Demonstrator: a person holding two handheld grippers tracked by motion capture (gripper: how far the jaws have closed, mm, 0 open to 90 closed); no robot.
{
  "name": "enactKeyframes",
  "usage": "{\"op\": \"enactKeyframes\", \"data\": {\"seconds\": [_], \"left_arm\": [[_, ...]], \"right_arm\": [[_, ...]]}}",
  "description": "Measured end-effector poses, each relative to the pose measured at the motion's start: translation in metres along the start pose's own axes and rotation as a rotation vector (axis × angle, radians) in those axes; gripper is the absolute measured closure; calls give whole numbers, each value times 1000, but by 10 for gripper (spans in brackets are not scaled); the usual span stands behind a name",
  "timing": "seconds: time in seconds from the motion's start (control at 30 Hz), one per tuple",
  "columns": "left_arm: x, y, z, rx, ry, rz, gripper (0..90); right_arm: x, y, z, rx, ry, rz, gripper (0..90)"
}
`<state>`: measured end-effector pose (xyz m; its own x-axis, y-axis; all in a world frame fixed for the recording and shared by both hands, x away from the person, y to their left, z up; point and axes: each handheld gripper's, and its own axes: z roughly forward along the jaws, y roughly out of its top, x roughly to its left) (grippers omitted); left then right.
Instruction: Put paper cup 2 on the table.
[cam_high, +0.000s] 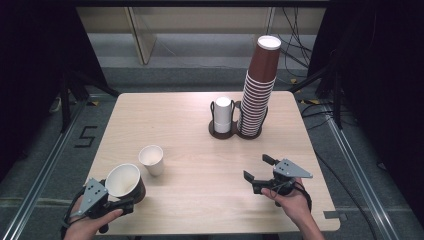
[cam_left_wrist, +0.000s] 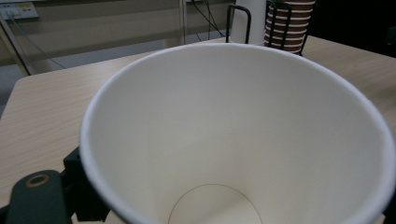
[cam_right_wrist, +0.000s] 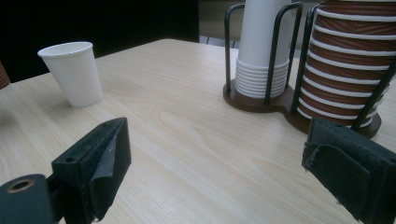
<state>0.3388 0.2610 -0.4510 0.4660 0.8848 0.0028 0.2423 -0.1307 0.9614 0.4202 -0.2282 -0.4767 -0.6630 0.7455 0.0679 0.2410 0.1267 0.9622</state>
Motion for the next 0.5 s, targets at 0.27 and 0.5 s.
{"op": "enactKeyframes", "data": {"seconds": [0.27, 0.5], "left_arm": [[18, -7, 2, 24, 83, -21, 126], [36, -9, 29, 39, 134, -30, 123]], "right_arm": [[0, 0, 1, 19, 26, 4, 83], [0, 0, 1, 4, 4, -8, 83]]}}
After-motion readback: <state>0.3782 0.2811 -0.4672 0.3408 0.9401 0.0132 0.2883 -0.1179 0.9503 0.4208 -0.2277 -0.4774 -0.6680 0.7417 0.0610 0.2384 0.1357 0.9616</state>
